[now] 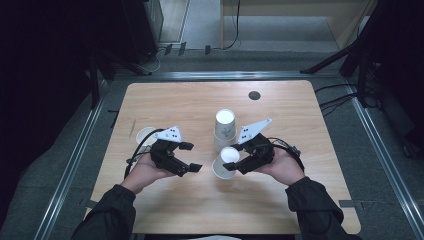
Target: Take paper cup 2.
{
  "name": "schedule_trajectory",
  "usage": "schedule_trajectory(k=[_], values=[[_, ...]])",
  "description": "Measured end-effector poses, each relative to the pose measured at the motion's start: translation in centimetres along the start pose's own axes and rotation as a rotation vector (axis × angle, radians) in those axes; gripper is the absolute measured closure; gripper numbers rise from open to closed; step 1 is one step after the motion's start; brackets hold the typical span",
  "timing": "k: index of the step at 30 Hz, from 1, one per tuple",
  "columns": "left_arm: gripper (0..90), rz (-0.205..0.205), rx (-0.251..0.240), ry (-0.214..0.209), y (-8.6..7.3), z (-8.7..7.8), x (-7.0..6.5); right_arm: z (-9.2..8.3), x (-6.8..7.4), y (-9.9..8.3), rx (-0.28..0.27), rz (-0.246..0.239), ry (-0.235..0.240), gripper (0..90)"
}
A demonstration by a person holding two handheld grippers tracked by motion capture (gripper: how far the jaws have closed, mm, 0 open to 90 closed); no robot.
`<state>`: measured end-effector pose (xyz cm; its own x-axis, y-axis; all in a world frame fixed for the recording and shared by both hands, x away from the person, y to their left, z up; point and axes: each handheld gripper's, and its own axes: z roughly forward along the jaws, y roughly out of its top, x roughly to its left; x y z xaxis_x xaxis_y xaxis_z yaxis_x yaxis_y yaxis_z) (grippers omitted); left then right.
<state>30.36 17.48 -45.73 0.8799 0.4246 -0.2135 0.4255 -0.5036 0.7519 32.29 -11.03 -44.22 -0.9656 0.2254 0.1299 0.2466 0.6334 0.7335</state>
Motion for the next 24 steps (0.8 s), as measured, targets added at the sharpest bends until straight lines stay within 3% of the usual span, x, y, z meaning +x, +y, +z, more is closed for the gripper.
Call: schedule_trajectory(k=[8,11,17,24], values=[[11.0,0.031,-0.025,-0.021,0.1,1.1,-0.4,0.3,-0.1,-0.1,-0.065,0.004,-0.003,35.5],[10.5,0.045,-0.024,-0.024,0.1,1.4,-0.6,0.2,0.0,-0.1,-0.094,0.025,0.026,35.5],[10.4,0.061,-0.012,-0.055,0.0,2.4,-1.2,0.3,0.4,0.3,-0.124,0.016,0.048,35.6],[10.5,0.071,-0.041,-0.083,0.1,2.9,-1.5,0.7,0.9,0.7,-0.152,0.016,0.094,35.6]])
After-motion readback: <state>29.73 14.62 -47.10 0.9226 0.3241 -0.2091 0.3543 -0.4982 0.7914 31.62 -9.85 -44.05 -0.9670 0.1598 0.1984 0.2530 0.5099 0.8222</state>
